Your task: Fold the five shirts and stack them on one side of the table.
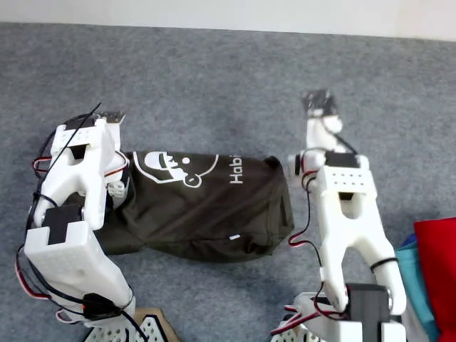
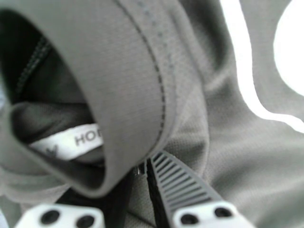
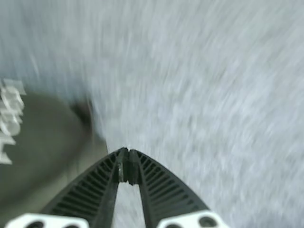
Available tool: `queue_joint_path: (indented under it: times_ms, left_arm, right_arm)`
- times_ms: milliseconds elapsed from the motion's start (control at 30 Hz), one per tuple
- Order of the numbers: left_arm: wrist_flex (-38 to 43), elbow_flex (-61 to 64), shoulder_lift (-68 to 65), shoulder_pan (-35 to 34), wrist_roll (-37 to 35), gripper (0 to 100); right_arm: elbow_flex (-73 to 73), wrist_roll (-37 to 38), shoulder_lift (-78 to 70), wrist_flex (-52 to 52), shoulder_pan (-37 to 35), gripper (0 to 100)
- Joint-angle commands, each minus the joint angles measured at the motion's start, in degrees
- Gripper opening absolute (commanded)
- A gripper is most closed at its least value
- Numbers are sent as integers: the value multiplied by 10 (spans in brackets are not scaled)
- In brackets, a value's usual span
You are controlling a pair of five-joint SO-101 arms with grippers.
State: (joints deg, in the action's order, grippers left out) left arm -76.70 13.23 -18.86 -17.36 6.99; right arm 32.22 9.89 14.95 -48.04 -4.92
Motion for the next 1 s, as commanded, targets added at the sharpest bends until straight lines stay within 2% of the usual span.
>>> queue_joint_path:
  times_ms: [0,167,233,400,967]
  left_arm:
    - [11,-6,0,8,-11,9]
    - [11,-6,0,7,-11,9]
    - [11,-6,0,7,-11,9]
    - [11,-6,0,7,-11,9]
    - [11,-6,0,6,-11,9]
  right_arm:
    - [-82,-18,-2,7,-51,6]
    - [-147,-43,-126,7,-104,6]
    - [-166,-66,-172,7,-110,6]
    - [-182,-66,-253,7,-103,6]
    - [-182,3,-295,8,85,6]
